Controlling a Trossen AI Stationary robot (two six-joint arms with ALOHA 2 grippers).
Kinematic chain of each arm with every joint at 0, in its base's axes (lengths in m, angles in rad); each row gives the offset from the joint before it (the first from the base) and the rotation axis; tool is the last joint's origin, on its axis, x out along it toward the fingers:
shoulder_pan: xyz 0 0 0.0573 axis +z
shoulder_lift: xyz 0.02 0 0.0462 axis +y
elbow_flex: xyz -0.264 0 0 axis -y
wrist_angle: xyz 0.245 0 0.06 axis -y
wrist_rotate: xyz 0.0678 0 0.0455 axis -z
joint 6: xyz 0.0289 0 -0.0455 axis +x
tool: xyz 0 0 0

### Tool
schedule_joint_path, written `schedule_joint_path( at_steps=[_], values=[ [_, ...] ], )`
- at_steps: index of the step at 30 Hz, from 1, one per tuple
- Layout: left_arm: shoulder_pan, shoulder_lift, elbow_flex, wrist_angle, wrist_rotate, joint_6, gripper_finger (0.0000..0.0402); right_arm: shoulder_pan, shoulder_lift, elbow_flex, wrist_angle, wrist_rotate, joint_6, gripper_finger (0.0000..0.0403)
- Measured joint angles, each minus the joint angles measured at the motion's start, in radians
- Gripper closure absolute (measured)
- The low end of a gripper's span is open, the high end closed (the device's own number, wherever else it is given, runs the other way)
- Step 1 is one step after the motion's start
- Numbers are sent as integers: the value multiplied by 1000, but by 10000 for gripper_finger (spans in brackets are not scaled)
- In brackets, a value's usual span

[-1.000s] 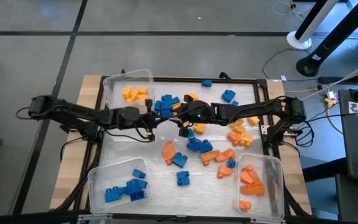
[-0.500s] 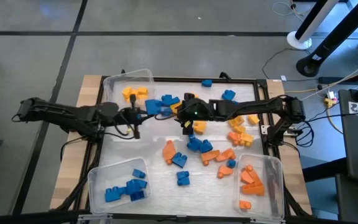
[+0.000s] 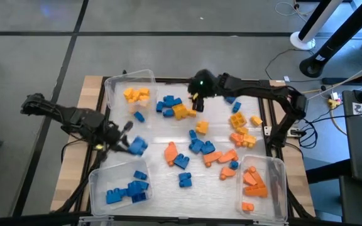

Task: Sort blocks
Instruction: Put the blue game piece into the bottom left transparent bin

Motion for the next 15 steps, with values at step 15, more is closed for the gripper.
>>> schedule_joint_path(
  at_steps=[15],
  values=[
    [-225,105,0,-72,75,-18,369,-204,71,0,-18,17,0,205]
  ],
)
